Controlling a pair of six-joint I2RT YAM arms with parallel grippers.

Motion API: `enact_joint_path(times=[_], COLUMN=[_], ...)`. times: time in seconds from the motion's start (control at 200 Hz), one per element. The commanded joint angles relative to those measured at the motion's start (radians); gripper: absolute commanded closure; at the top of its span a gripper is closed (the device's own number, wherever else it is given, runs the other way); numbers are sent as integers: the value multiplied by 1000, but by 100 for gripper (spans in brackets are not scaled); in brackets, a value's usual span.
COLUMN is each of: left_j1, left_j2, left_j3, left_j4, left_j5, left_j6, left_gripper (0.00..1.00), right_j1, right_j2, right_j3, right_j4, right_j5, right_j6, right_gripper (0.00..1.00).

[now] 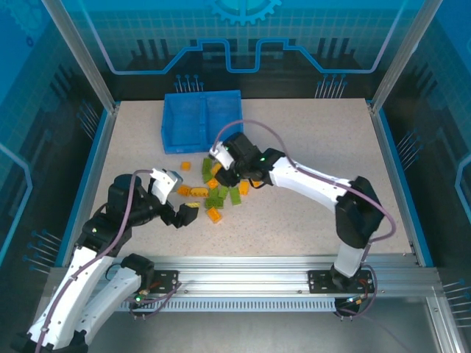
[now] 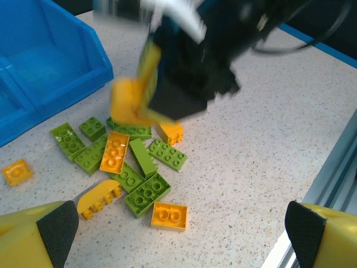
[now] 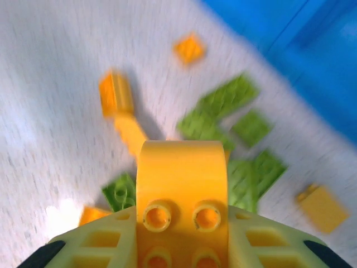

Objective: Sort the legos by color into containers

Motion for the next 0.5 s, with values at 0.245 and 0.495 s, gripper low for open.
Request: enact_joint_path(times=[0.245, 0.495], left_j1=[13, 18], left_j2=[-60, -96], left_j3=[-26, -41], left_j4=[26, 25], left_j5=[-143, -195], left_j6=[-27, -22], left_gripper=[1, 1], right_j1=[-128, -171], right_j2=[435, 808], right_j3=[615, 1069], right_j4=[60, -128], right_j5=[232, 238], right_j6=[70, 55], right_gripper=[69, 70])
